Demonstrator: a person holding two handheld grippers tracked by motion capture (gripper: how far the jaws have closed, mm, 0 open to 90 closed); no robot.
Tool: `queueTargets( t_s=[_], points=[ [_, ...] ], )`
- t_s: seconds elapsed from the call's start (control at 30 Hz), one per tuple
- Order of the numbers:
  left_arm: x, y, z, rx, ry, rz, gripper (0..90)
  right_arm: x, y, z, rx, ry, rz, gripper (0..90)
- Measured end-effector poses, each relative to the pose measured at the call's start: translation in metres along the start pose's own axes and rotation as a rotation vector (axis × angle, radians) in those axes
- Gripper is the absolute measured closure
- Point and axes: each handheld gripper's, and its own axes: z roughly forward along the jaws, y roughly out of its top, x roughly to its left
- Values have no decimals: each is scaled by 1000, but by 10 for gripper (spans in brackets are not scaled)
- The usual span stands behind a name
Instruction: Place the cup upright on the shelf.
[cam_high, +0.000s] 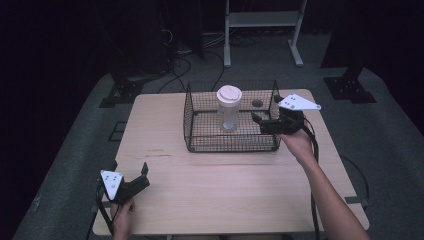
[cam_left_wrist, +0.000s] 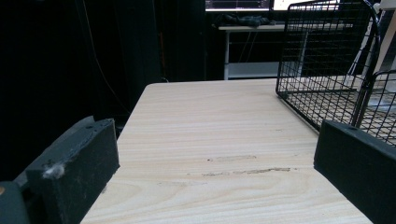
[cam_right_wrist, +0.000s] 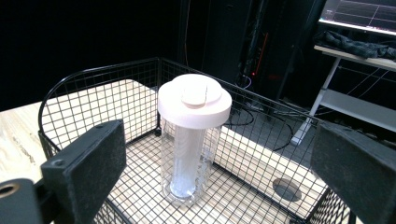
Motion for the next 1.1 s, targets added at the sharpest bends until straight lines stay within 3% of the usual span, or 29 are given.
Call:
queueTargets(
  t_s=[0.53, 1.1],
  points=[
    [-1, 0, 0, -2, 1, 3, 0, 5, -13, -22, -12, 12, -16, 28],
    [0, 0, 0, 1, 2, 6, 0, 1, -30, -45, -4, -14, -13, 28]
  ],
)
